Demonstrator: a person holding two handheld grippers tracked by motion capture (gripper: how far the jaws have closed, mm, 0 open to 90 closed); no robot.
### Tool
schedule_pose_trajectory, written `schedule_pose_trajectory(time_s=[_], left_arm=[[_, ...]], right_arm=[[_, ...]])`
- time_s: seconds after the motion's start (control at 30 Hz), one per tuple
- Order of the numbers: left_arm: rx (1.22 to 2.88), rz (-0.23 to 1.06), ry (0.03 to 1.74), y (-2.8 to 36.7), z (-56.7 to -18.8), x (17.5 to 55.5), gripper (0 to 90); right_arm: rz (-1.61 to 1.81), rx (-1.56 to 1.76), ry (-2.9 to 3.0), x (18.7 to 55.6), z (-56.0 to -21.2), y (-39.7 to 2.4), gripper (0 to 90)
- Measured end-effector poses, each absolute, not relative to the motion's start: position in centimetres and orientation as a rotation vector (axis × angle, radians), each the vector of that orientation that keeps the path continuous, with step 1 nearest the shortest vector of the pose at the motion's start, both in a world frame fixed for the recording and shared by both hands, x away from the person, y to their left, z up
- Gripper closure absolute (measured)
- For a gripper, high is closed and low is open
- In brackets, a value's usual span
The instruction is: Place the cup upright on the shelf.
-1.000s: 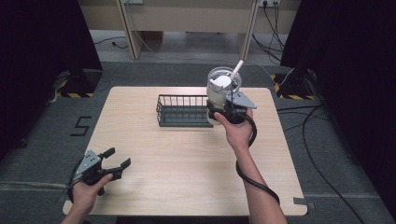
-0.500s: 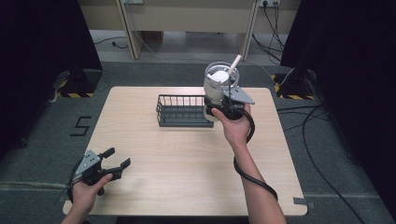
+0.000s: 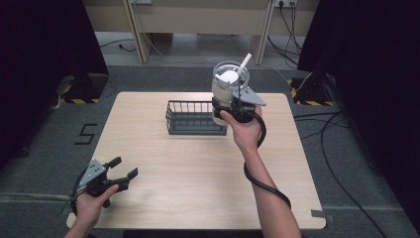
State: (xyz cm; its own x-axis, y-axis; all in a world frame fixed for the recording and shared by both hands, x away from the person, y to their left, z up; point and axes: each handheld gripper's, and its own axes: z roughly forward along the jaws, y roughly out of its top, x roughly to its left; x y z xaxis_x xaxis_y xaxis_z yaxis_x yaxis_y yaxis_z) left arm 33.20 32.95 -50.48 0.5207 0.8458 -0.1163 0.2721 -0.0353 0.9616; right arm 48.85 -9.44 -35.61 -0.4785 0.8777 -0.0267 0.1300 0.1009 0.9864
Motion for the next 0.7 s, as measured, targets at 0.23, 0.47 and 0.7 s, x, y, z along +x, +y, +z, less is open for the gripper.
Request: schedule_pose_trajectory(time_s=[0.23,0.47,0.7], left_arm=[[1.586,0.609,0.982,32.95,-50.49,33.21,14.5],[1.585,0.608,0.982,32.96,-50.48,33.2,14.5],[1.584,0.608,0.982,32.98,-50.48,33.19,14.5]], right_arm=[[1.441,0.992,1.72,49.16,-35.37,-9.06,11.1],[1.442,0.989,1.723,49.44,-35.08,-8.74,11.1],[1.446,0.986,1.724,49.75,-34.81,-8.41,11.1]])
